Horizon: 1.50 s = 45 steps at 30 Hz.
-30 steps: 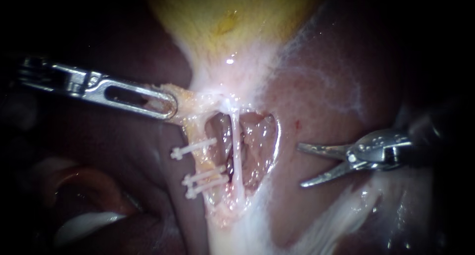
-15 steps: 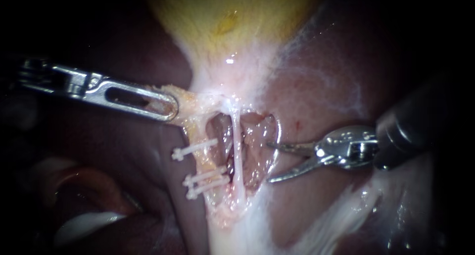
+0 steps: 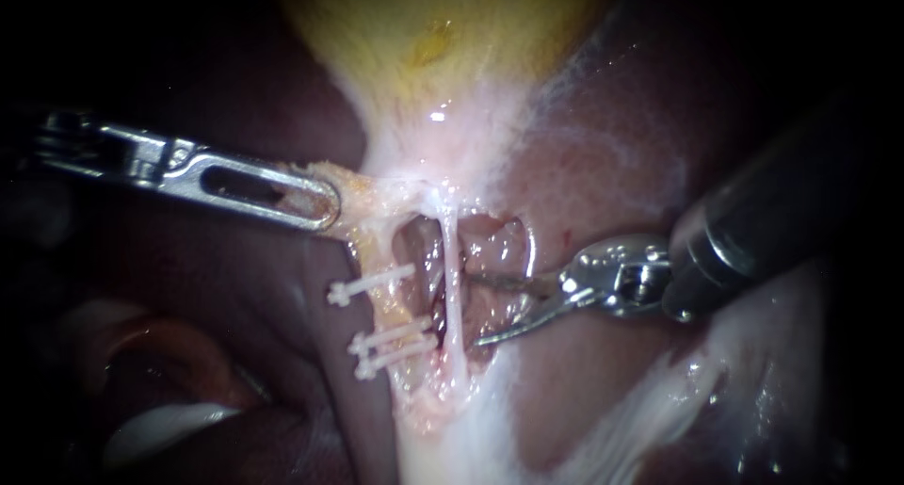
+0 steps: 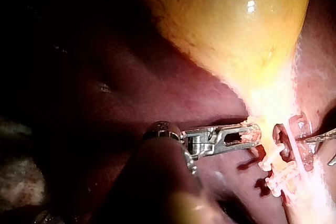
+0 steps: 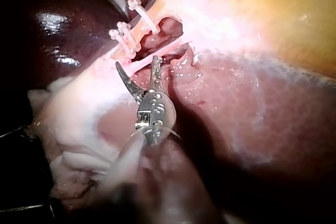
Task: Go to the cutting position left tube
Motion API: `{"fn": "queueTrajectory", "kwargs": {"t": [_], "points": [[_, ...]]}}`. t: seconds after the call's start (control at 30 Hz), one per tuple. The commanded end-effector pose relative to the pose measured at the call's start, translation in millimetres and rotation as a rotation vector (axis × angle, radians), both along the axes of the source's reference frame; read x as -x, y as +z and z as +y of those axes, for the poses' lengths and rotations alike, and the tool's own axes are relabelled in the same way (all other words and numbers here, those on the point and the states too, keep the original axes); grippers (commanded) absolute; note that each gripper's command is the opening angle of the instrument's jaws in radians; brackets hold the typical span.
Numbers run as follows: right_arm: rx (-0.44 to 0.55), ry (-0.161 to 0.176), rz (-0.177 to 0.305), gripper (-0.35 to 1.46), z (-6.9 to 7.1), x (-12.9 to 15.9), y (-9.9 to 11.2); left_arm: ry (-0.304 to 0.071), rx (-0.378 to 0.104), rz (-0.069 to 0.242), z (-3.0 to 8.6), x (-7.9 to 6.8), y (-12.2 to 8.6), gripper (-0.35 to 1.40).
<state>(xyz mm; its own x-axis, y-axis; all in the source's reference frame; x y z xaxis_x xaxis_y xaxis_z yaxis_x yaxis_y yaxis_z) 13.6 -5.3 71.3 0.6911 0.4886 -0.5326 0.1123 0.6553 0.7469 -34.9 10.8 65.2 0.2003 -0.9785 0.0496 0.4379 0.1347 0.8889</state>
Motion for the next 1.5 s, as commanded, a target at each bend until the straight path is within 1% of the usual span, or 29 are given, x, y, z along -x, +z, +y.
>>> {"fn": "queueTrajectory", "kwargs": {"t": [0.03,0.3,0.47,0.6,0.7,0.9,0.97,1.23,1.37,1.5], "points": [[-0.007,-0.003,0.002,1.3,-0.1,-0.2,0.1,0.0,0.0,0.0,0.0,0.0,0.0,-0.35],[-0.024,-0.021,0.013,1.28,-0.7,-1.5,0.9,0.0,0.0,0.0,0.0,0.0,0.0,-0.35],[-0.023,-0.018,0.012,1.28,-0.9,-2.3,1.4,0.0,0.0,0.0,0.0,0.0,0.0,-0.35],[-0.021,-0.014,0.007,1.28,-1.0,-3.0,2.2,0.0,0.0,0.0,0.0,0.0,0.0,-0.35],[-0.028,-0.011,0.0,1.28,-1.0,-3.4,2.7,0.0,0.0,0.0,0.0,0.0,0.0,-0.35],[-0.034,-0.016,0.003,1.28,-0.7,-4.5,3.4,0.0,0.0,0.0,0.0,0.0,0.0,-0.35],[-0.037,-0.025,0.005,1.28,-0.7,-4.9,3.5,0.0,0.0,0.001,-0.1,0.0,-0.1,-0.35],[-0.043,-0.033,0.001,1.28,-0.8,-6.3,4.0,-0.001,0.0,0.001,-0.2,0.1,-0.3,-0.35],[-0.059,-0.029,0.01,1.28,-0.7,-6.7,4.0,-0.001,0.0,0.001,-0.2,0.1,-0.3,-0.35],[-0.083,-0.032,0.028,1.28,-0.6,-7.2,4.1,-0.001,0.0,0.001,-0.2,0.1,-0.3,-0.35]]}}
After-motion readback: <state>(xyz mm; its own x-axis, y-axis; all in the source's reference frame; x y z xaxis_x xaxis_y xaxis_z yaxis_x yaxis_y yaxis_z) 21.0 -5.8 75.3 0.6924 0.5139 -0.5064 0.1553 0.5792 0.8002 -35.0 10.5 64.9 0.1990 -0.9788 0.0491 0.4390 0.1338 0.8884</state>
